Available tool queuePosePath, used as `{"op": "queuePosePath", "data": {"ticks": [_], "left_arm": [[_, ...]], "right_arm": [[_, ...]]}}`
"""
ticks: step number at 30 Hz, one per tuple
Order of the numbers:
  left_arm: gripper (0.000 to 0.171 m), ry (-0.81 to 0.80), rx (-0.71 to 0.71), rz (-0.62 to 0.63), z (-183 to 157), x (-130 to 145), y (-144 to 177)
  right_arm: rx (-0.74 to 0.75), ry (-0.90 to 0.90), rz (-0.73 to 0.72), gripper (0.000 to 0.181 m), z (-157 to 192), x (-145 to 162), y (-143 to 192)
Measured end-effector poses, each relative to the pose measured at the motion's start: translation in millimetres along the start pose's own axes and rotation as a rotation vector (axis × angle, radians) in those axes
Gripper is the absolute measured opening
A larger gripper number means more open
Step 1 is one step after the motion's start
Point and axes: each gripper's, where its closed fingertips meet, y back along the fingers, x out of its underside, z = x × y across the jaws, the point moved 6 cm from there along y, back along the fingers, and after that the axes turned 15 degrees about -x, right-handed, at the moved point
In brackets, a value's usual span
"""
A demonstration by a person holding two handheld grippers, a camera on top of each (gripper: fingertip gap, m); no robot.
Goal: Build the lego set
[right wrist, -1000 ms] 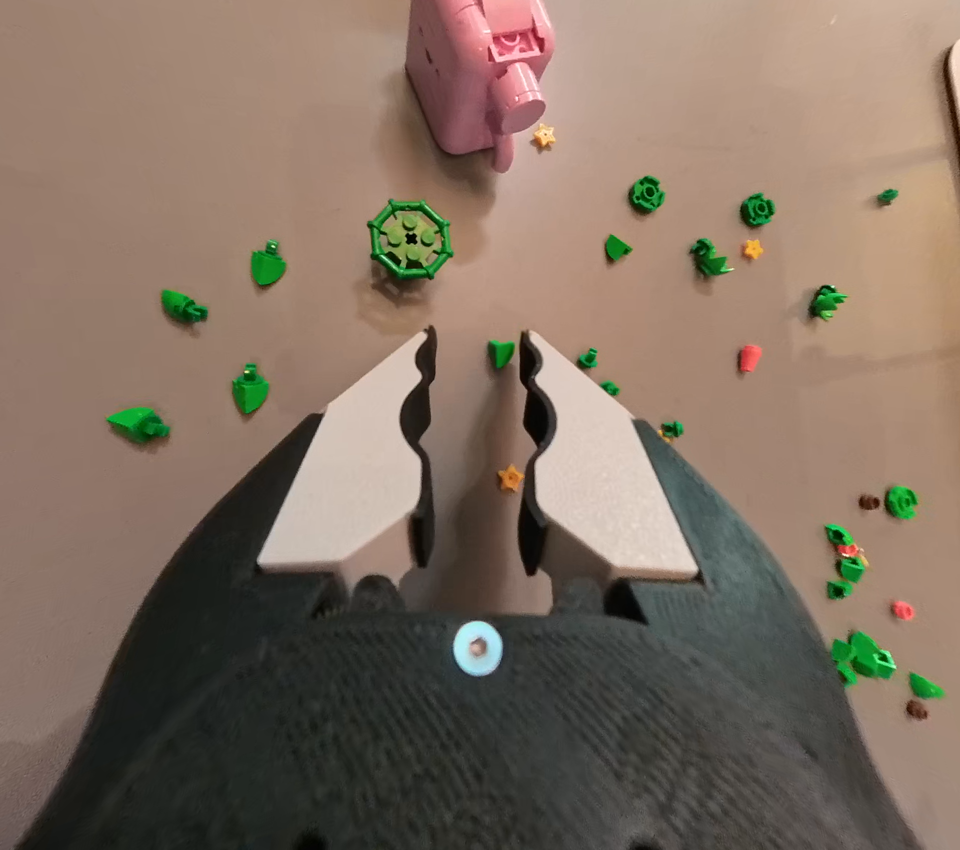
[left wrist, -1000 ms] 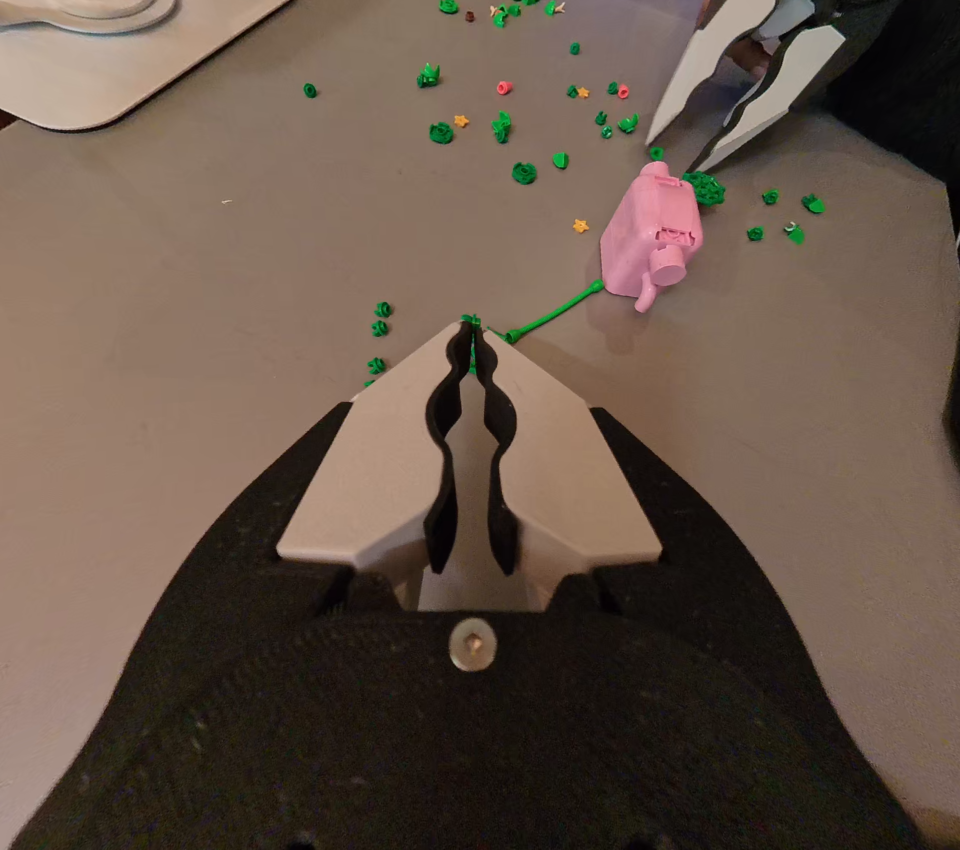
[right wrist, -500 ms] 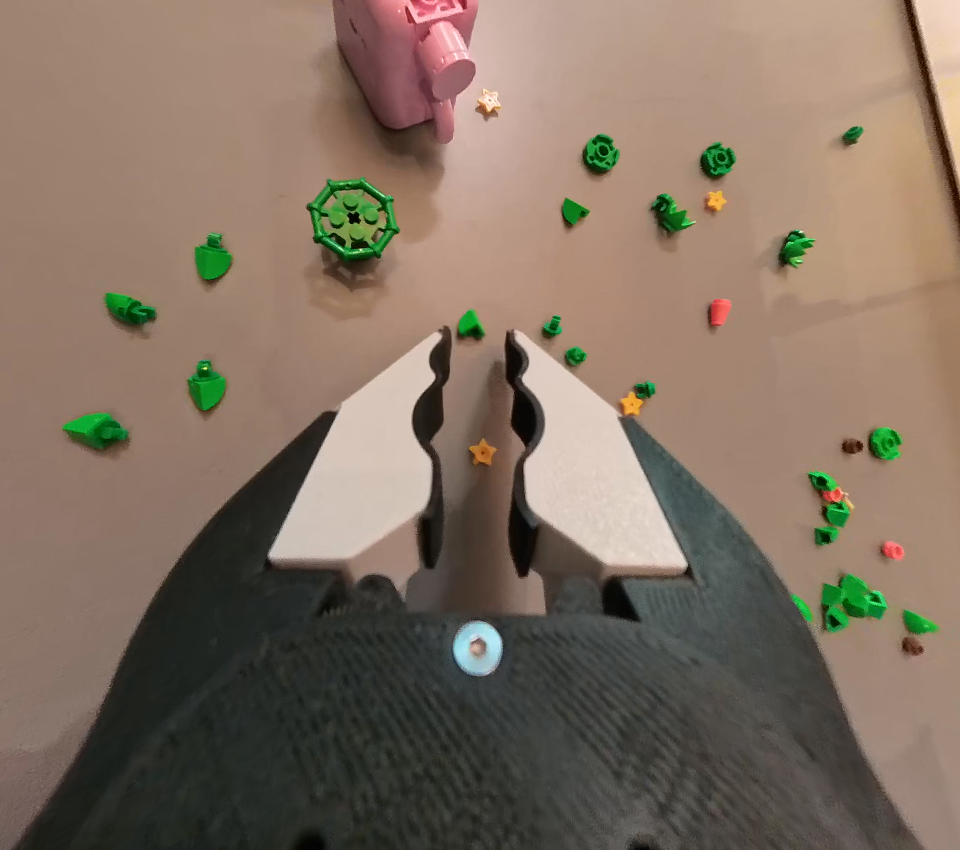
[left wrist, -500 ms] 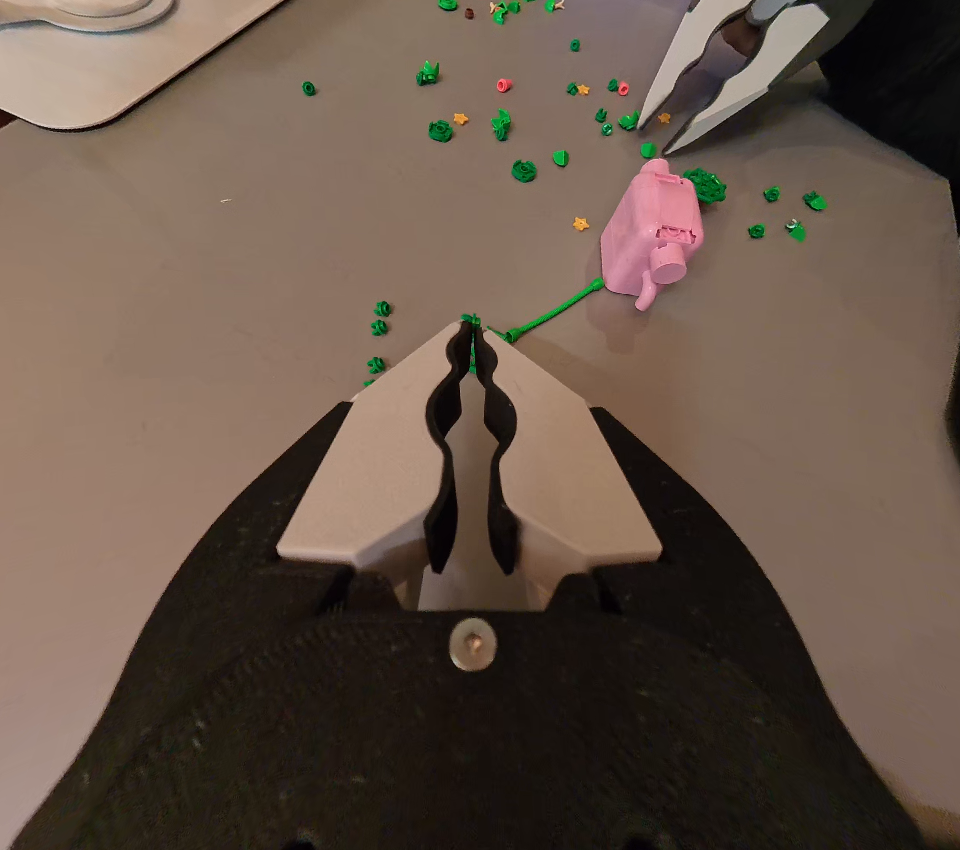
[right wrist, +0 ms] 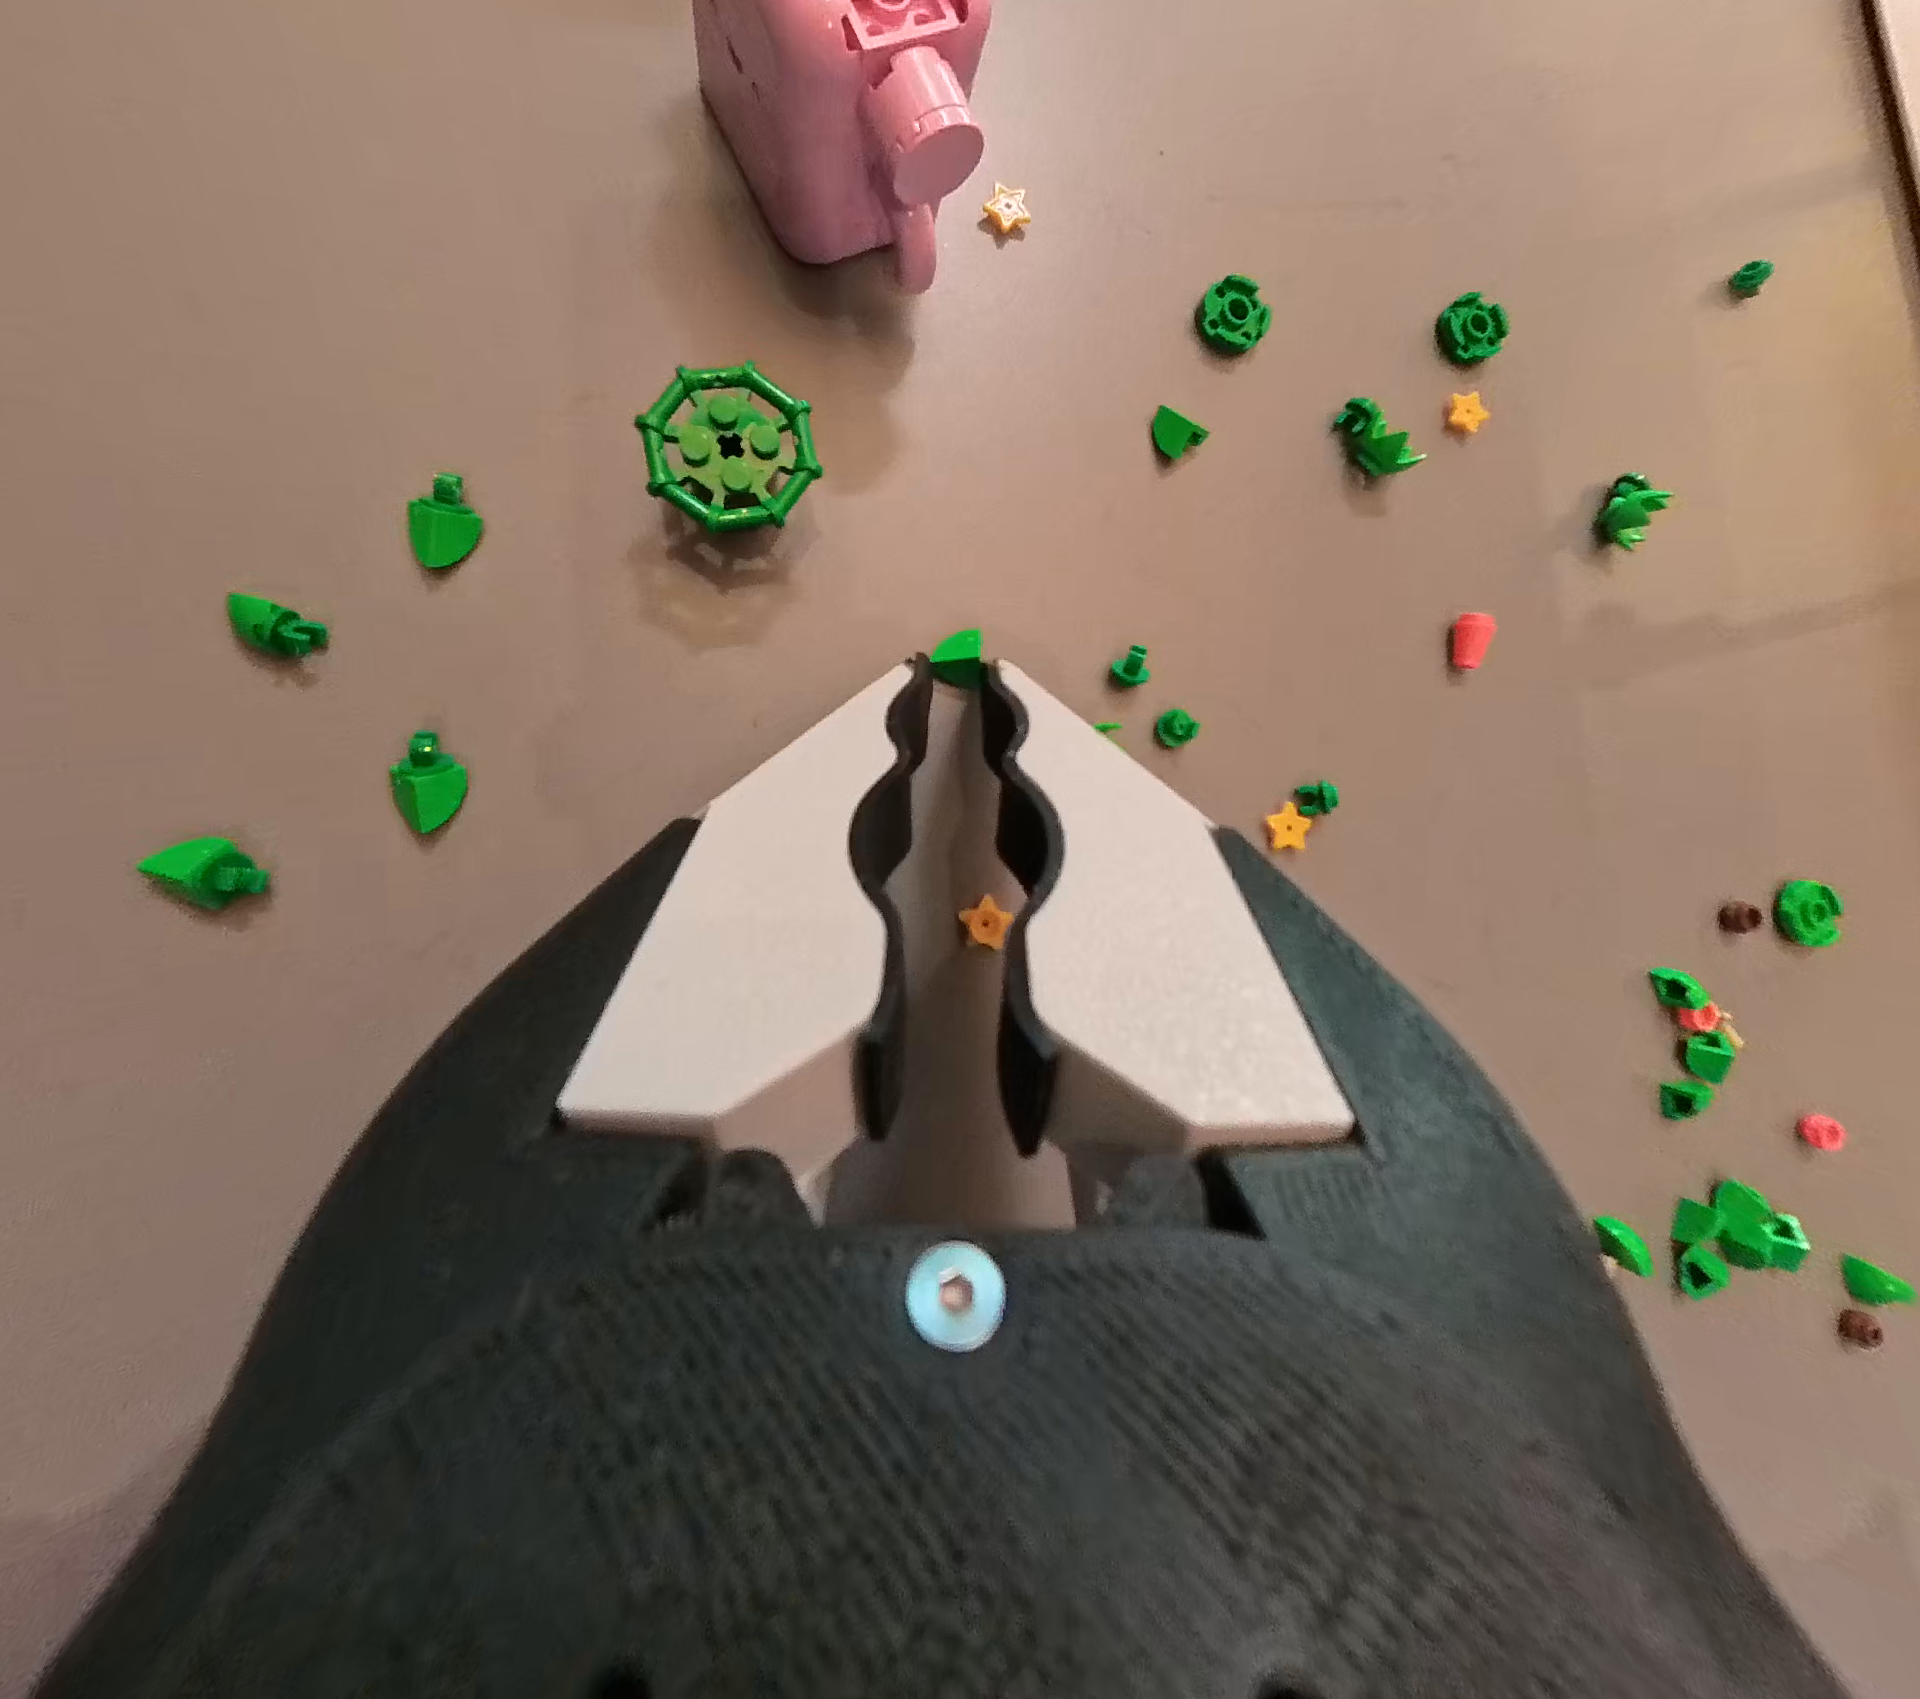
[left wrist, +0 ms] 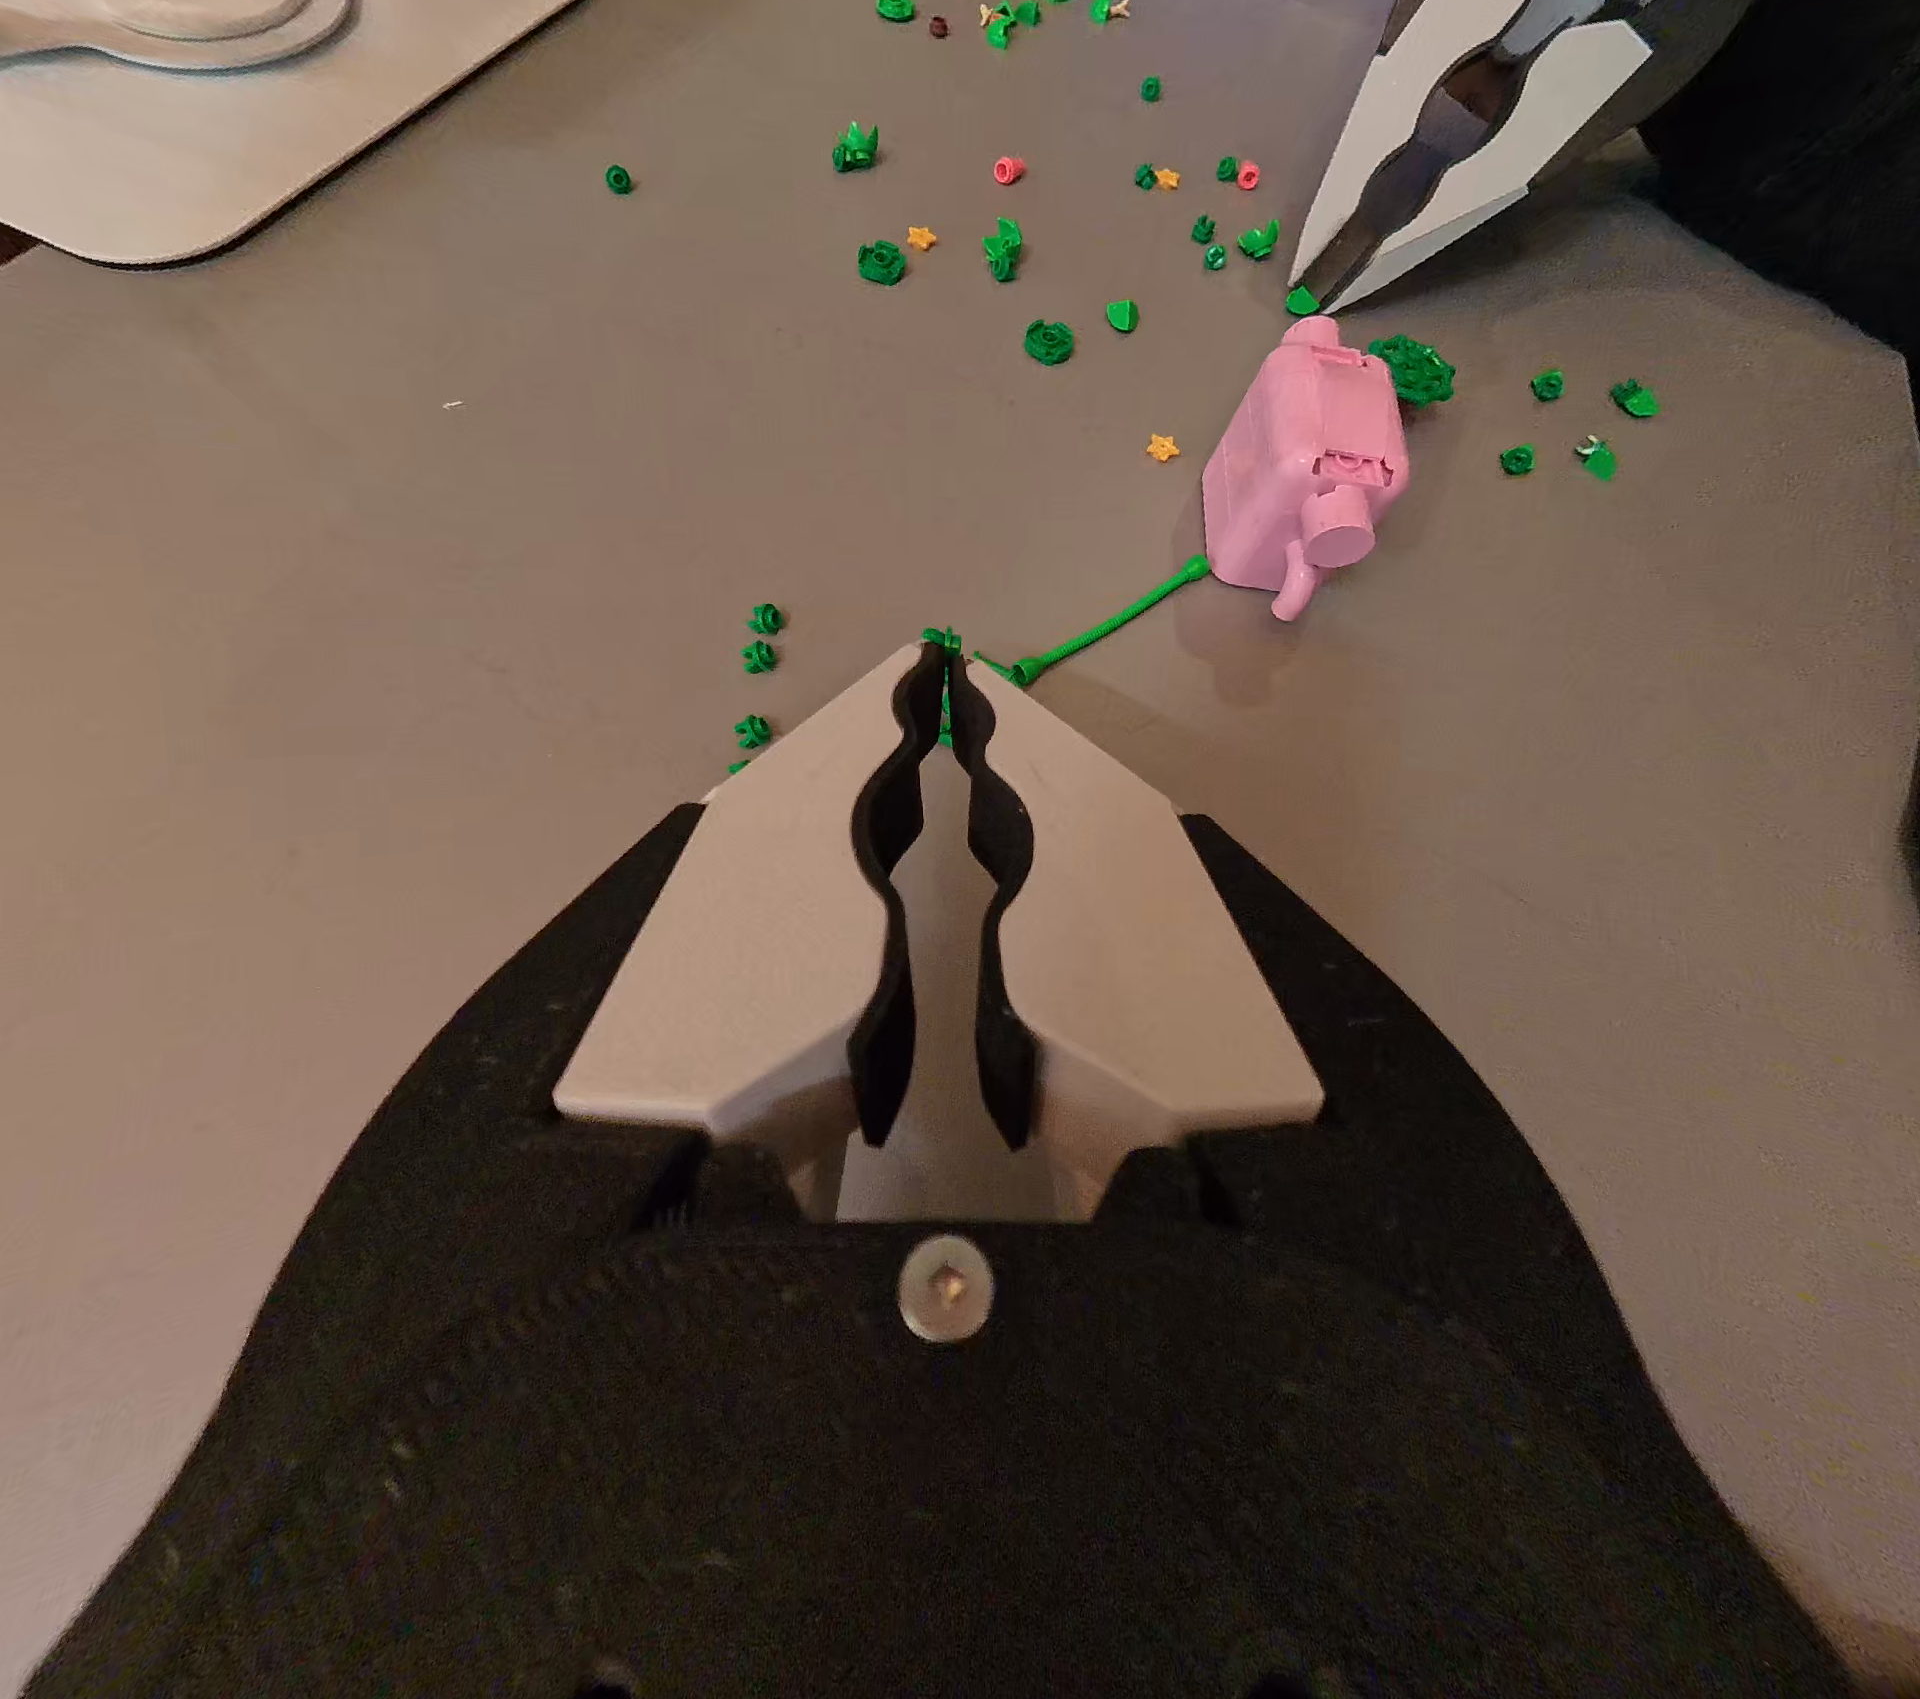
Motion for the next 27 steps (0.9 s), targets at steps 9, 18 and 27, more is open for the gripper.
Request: {"op": "queuePosePath", "data": {"ticks": [9, 18, 27], "left_arm": [[0.0, -0.001, 0.0, -0.001, 0, 0, 0], [0.0, -0.003, -0.001, -0.007, -1, -1, 0], [0.0, -0.007, 0.076, -0.22, -29, -33, 8]], "right_arm": [[0.031, -0.018, 0.009, 0.01, -4, 2, 2], [0.05, -0.014, -0.005, 0.01, -5, 0, 5], [0.181, 0.021, -0.345, 0.011, -3, -49, 35]]}}
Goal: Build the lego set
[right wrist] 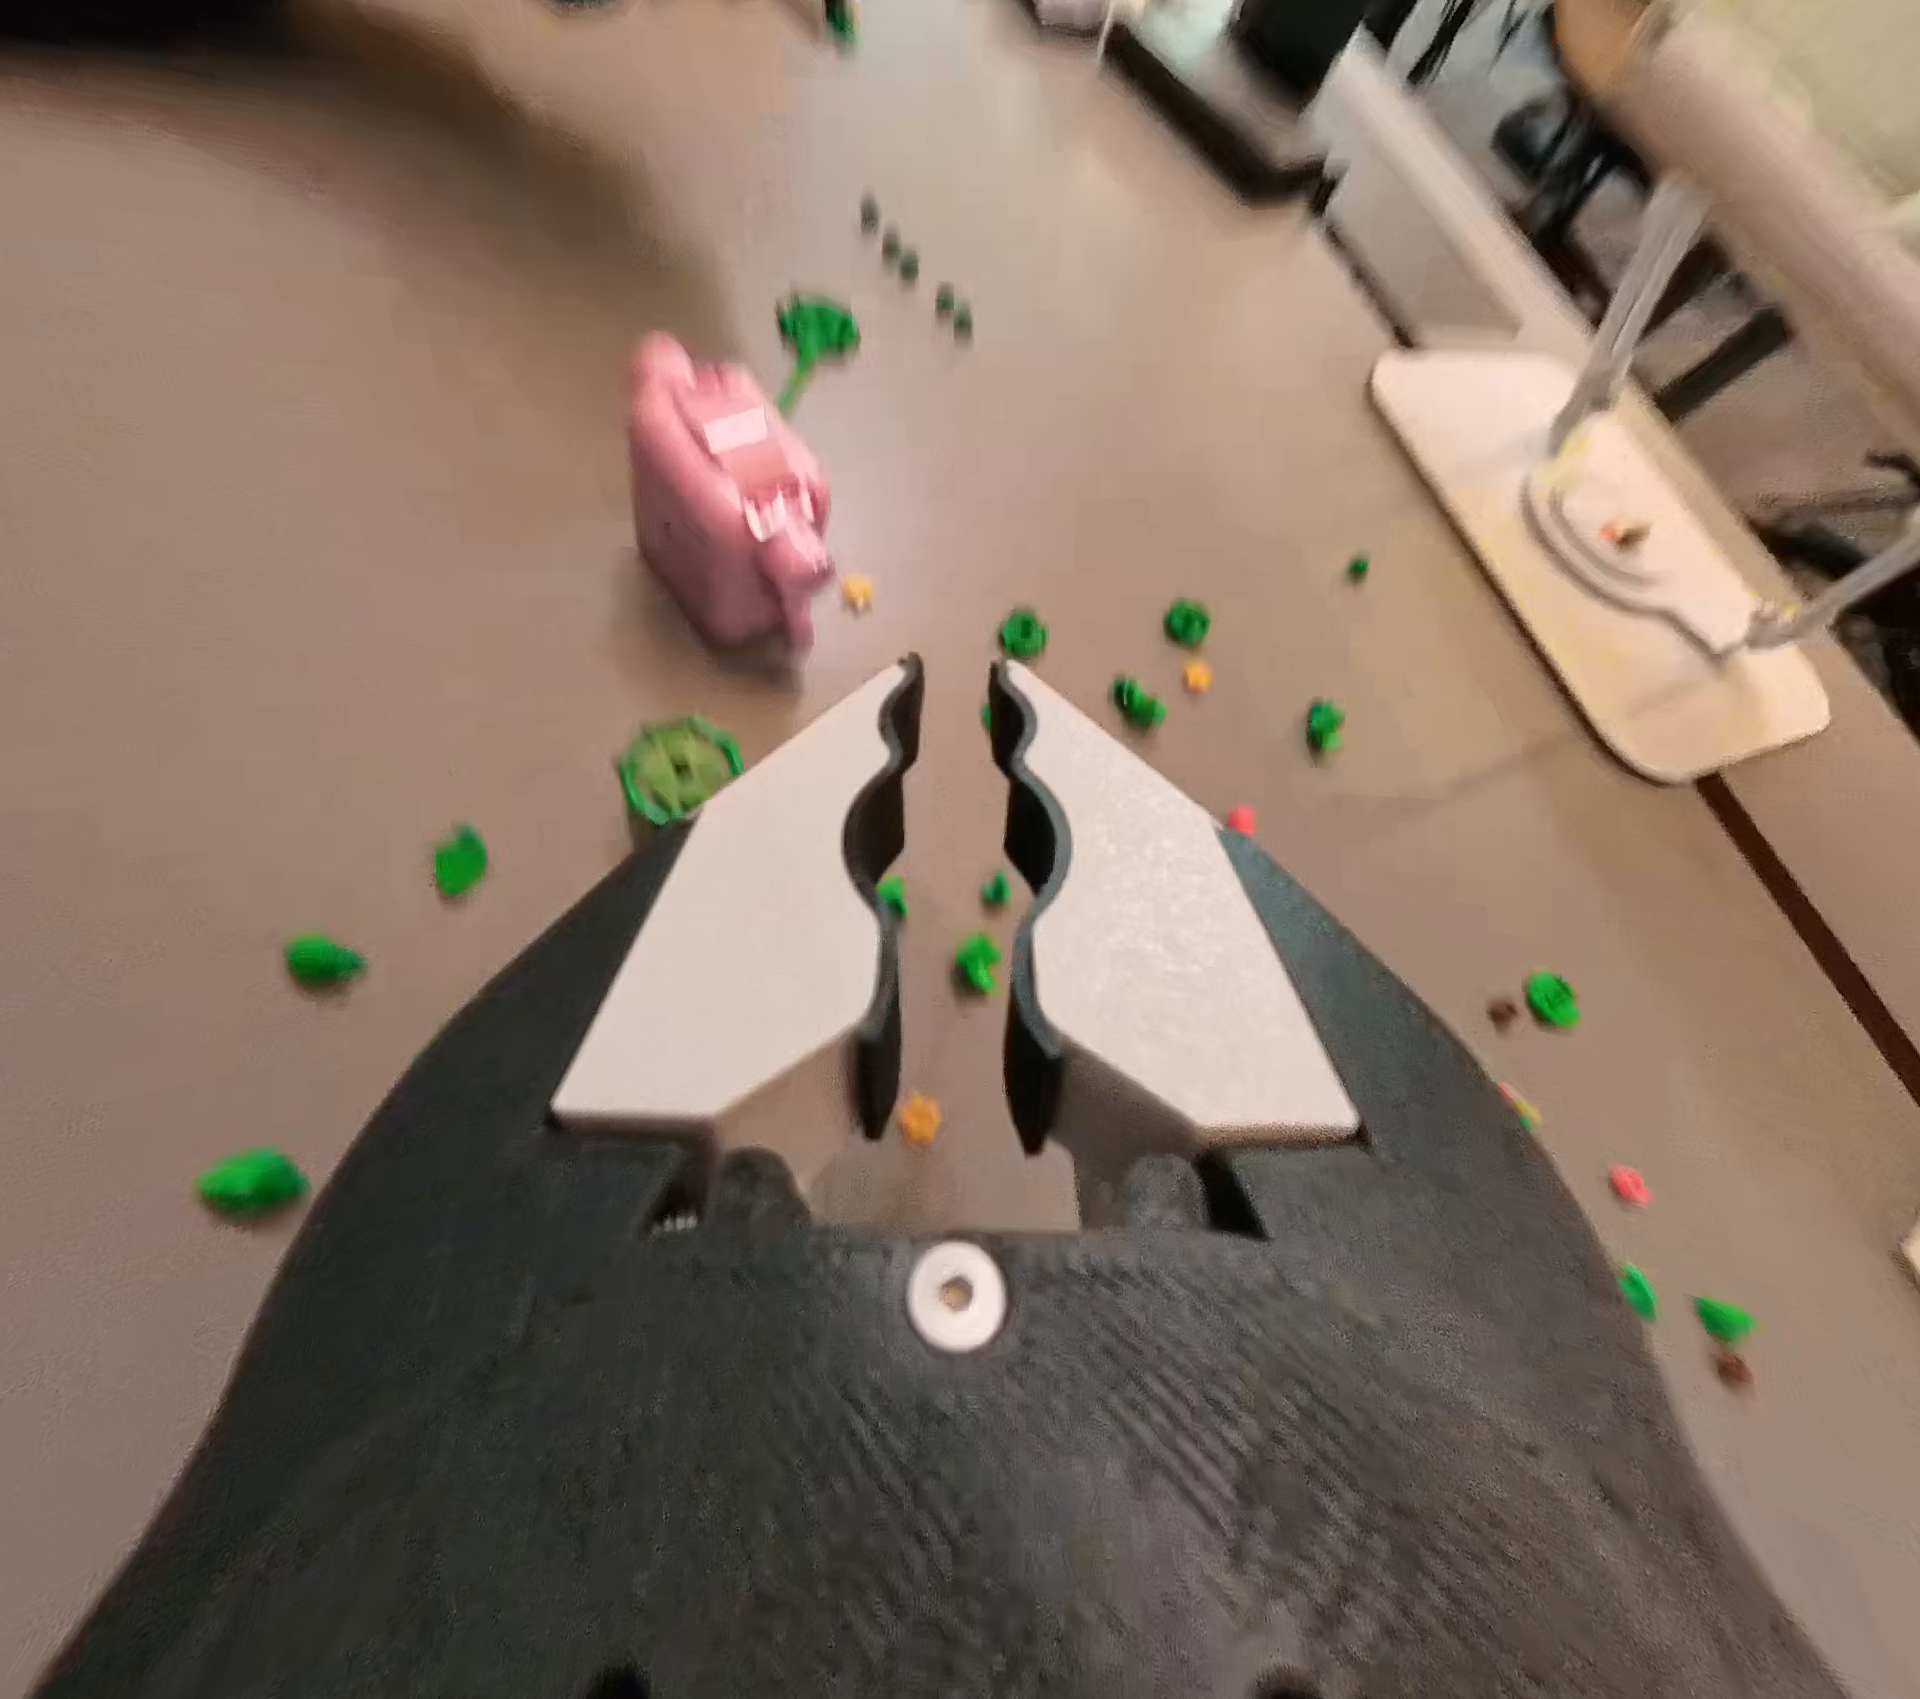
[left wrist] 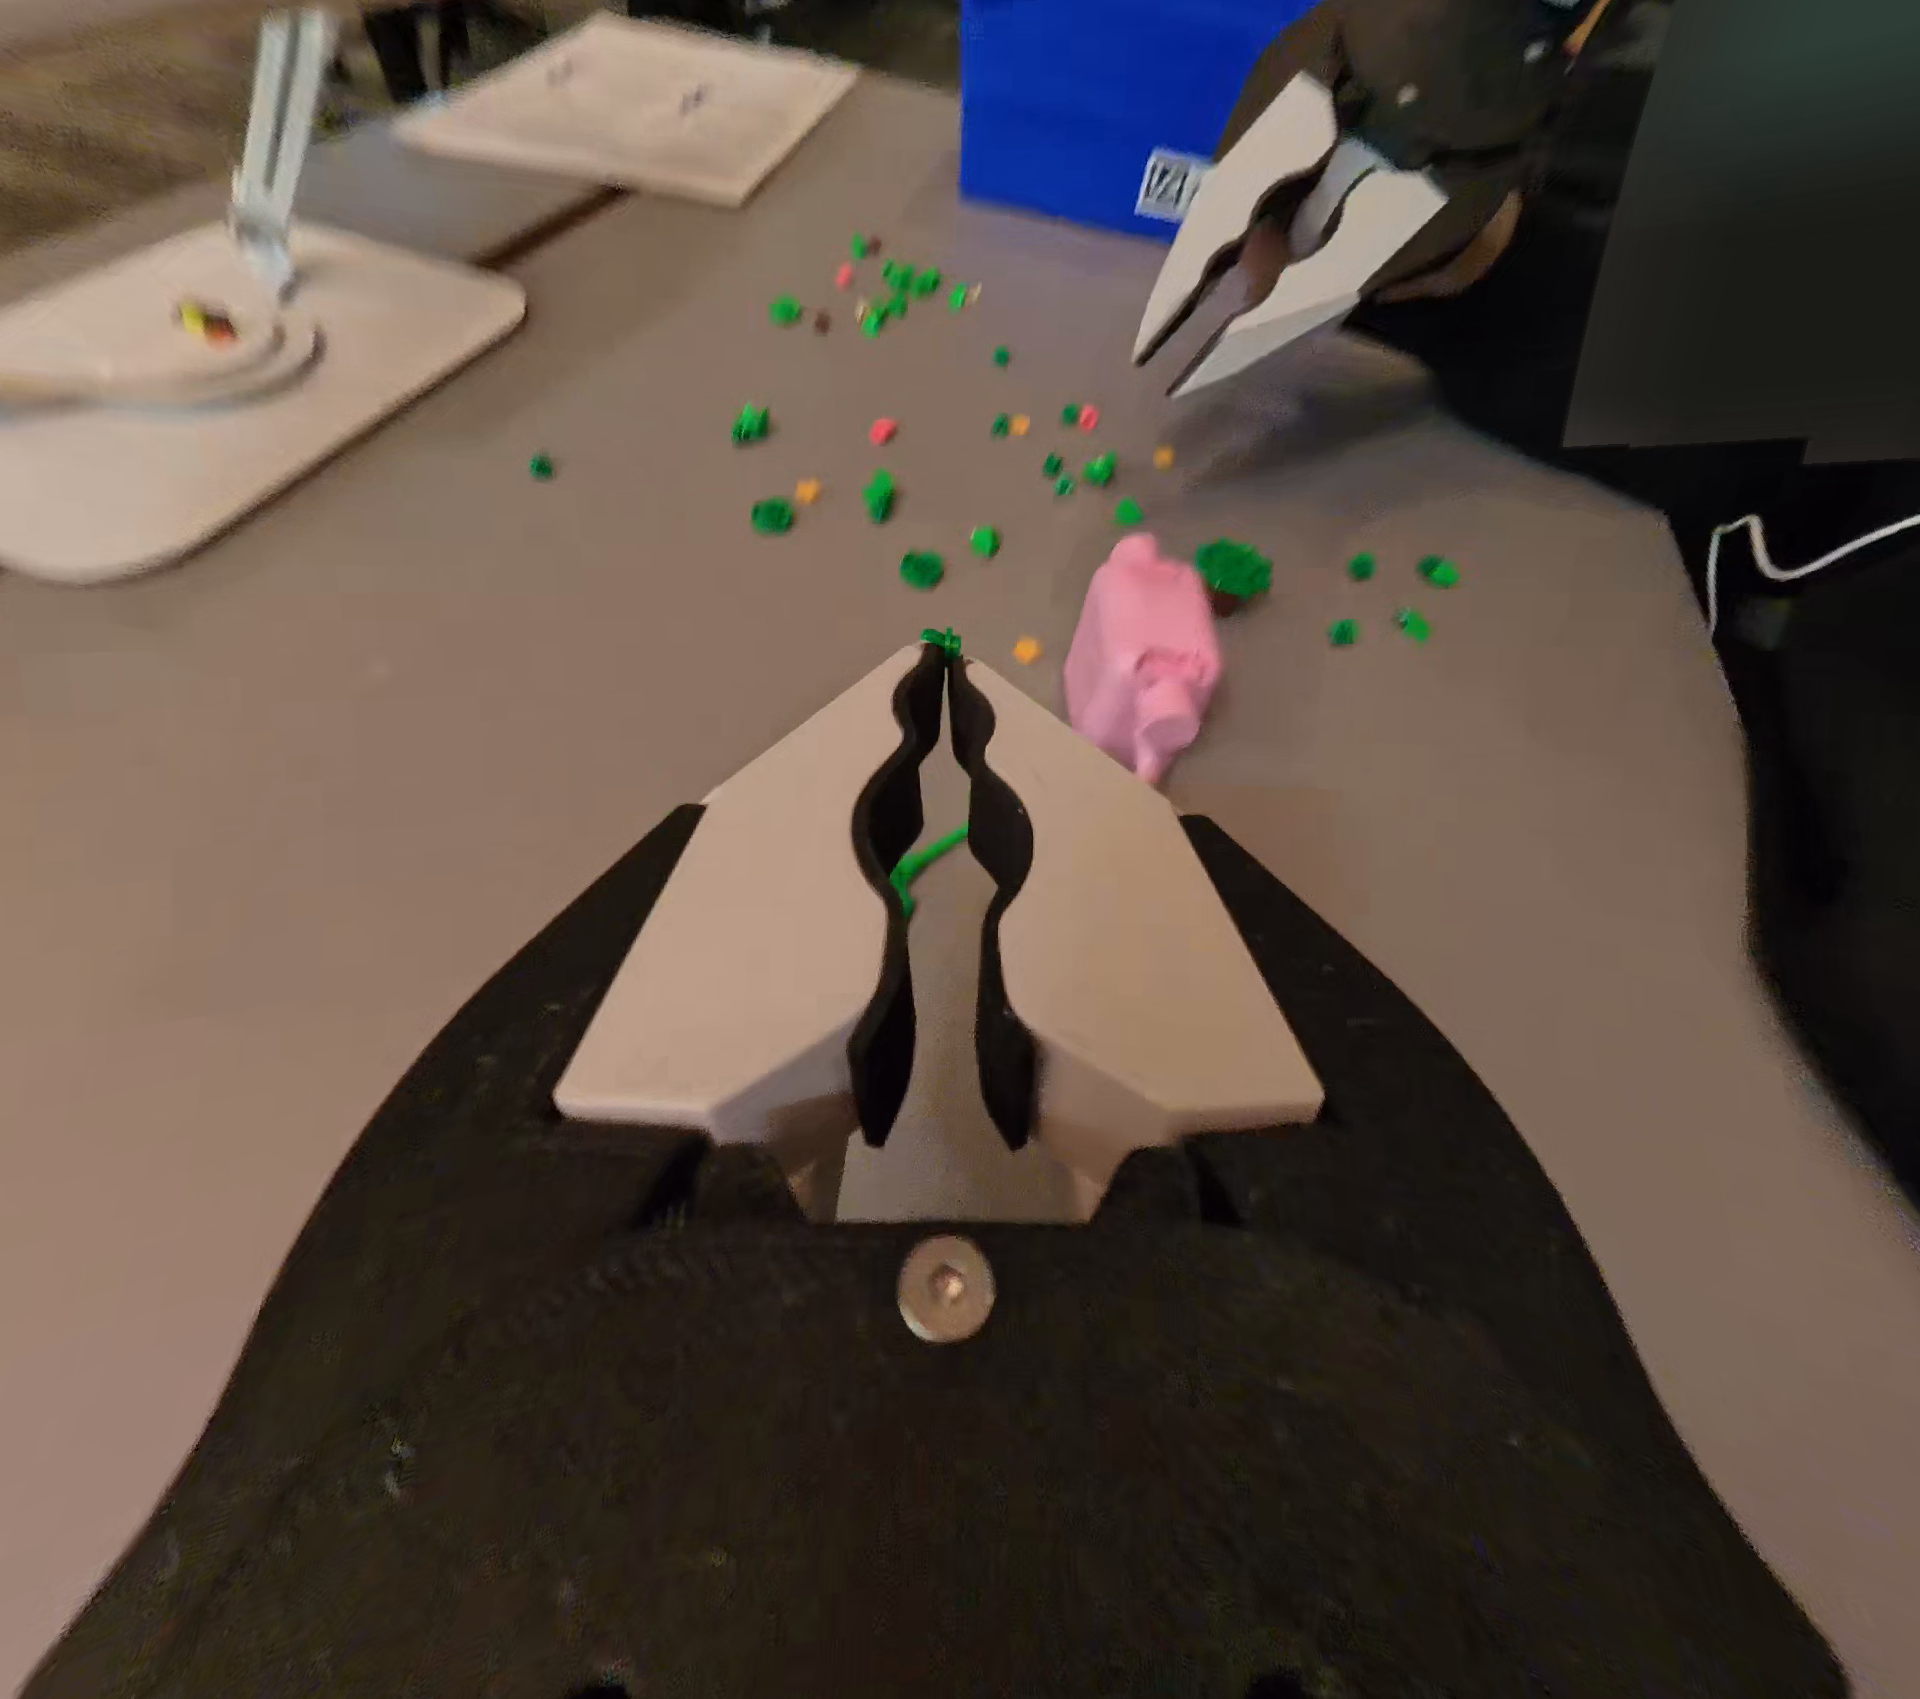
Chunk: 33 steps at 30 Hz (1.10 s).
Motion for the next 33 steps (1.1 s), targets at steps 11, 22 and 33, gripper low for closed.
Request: {"op": "queuePosePath", "data": {"ticks": [11, 22, 33], "left_arm": [[0.0, -0.481, -0.276, -0.298, -108, -46, -30], [0.0, -0.388, -0.248, -0.334, -125, -50, -38], [0.017, -0.196, 0.075, -0.35, -122, -47, -31]], "right_arm": [[-0.182, -0.341, -0.537, 0.017, 28, -52, -19], [-0.338, -0.43, -0.716, 0.005, 31, -59, -10], [-0.648, -0.538, -0.608, 0.003, 38, -48, -13]]}}
